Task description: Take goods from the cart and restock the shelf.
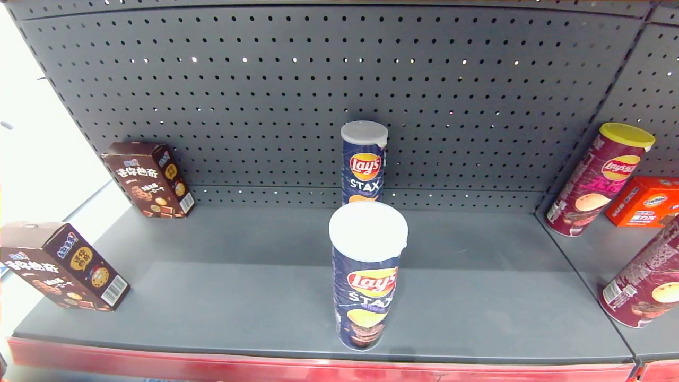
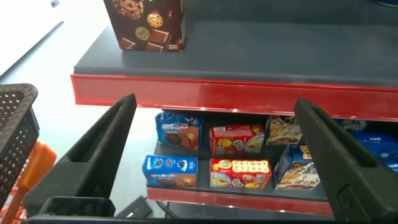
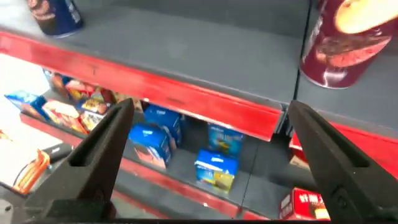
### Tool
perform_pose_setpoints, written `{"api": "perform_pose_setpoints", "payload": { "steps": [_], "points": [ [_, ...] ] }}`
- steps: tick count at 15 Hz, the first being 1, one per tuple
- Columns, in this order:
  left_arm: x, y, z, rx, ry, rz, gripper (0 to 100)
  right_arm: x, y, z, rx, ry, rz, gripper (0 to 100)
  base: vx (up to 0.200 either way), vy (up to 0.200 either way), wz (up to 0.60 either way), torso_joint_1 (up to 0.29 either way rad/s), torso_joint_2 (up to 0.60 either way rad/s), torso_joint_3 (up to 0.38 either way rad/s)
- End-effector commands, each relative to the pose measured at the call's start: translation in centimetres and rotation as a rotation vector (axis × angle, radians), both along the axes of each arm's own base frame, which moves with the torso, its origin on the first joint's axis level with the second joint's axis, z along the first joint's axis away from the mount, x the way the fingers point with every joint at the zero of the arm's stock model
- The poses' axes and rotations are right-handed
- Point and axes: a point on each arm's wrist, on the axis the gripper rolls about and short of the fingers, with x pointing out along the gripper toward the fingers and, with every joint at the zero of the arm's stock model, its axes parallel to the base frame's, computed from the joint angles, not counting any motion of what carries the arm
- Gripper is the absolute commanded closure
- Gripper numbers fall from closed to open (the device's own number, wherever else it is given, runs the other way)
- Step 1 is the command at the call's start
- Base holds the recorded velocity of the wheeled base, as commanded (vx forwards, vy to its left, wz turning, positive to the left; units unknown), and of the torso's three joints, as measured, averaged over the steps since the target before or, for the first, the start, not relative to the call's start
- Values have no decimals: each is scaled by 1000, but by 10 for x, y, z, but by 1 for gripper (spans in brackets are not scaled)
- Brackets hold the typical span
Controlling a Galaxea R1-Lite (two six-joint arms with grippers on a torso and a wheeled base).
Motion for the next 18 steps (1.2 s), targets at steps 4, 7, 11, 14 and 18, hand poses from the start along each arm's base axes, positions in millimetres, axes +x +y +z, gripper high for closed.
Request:
{"api": "perform_pose_setpoints", "payload": {
  "steps": [4,7,11,14,18],
  "points": [
    [0,0,0,-2,2,0,0,14,7,2,-57,177,-300,0,0,0,0,0,0,0],
    [0,0,0,-3,-1,3,0,-1,6,-1,21,4,-396,0,0,0,0,0,0,0],
    [0,0,0,-2,-1,2,0,0,10,-7,-22,30,-207,0,0,0,0,0,0,0],
    [0,0,0,-3,-1,3,0,0,10,-7,21,35,-244,0,0,0,0,0,0,0],
    [0,0,0,-6,-1,9,0,0,10,-7,22,35,-246,0,0,0,0,0,0,0]
  ]
}}
